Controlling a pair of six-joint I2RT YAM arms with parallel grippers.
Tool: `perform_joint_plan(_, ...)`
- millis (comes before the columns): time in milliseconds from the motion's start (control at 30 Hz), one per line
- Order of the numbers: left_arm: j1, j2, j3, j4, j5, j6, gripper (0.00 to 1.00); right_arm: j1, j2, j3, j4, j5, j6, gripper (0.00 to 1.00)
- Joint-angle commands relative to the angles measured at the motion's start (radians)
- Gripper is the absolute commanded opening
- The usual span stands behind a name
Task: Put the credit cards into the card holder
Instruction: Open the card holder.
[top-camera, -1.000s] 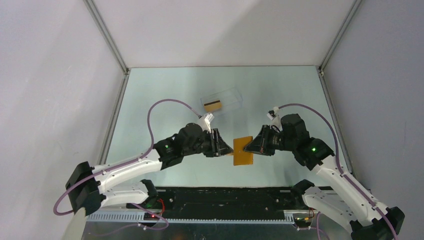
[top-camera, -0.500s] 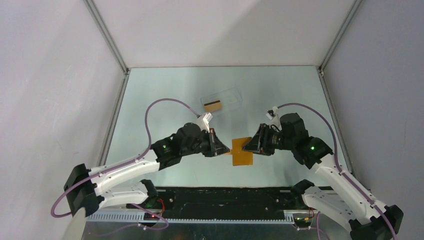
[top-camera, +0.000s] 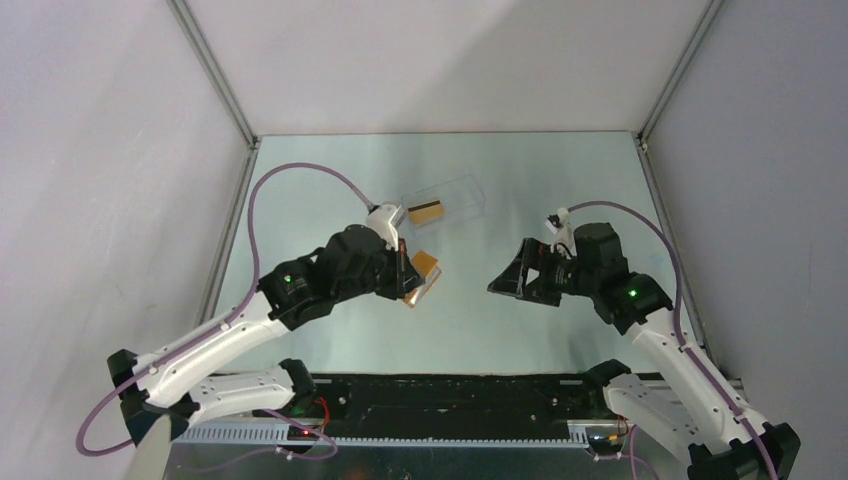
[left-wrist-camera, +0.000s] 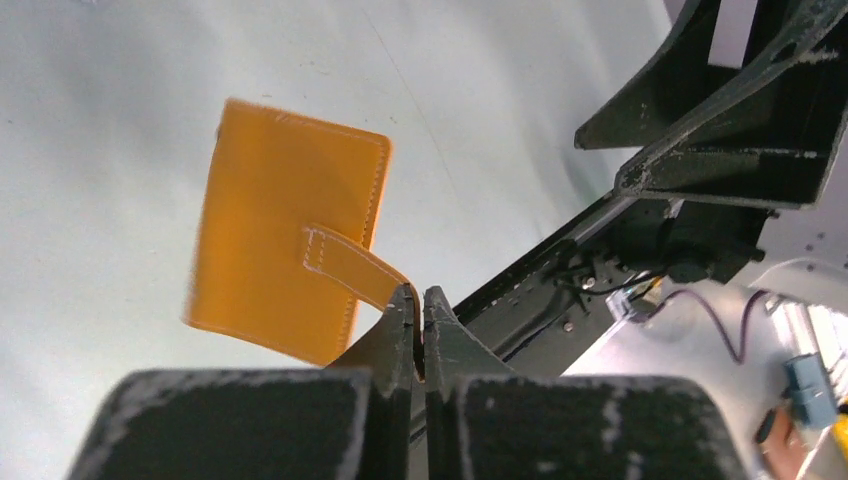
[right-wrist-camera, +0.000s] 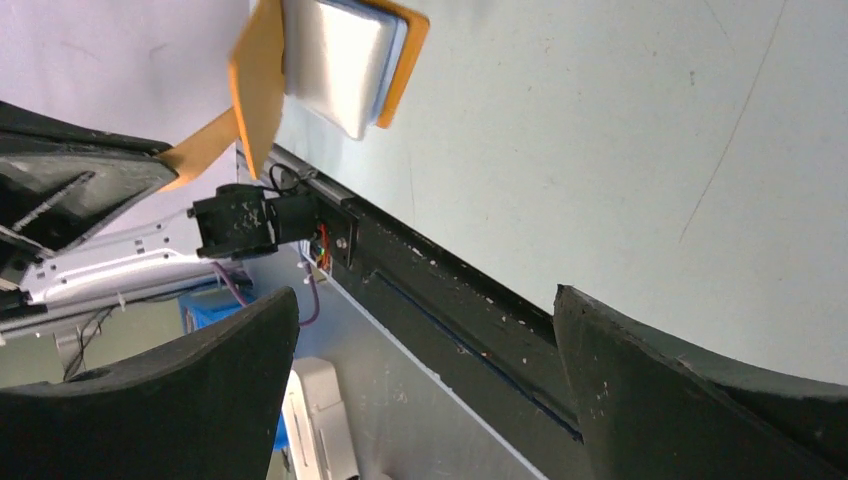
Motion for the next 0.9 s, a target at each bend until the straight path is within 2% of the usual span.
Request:
perform_joint_plan(0, 0.003, 0.025, 0.117, -0.167, 0.08, 0.205, 0.0, -0.01, -0.001, 0.033, 0.058, -0.1, -0.103, 0.99)
perform_joint_plan(233, 0.004, 0.036, 0.217, -0.224, 0.34, 0.288, 0.0, 0.009, -0.004, 0.06, 0.129, -0.213, -0.265, 0.99)
perform_joint_plan(467, 0.001, 0.046, 0.257, -0.223, 0.552, 0.298, 0.0, 0.082, -0.115, 0.056, 0.214, -0.281, -0.462, 0.99)
perform_joint_plan(633, -0.017, 0.057, 0.303, -0.224, 0.614, 0.309, 0.0, 0.183, -0.133, 0.046, 0.301, -0.318, -0.527, 0.99)
perform_joint_plan(867, -0.029, 0.078, 0.345, -0.224, 0.632, 0.302, 0.0, 0.377, -0.109, 0.044, 0.381, -0.242, -0.605, 0.99)
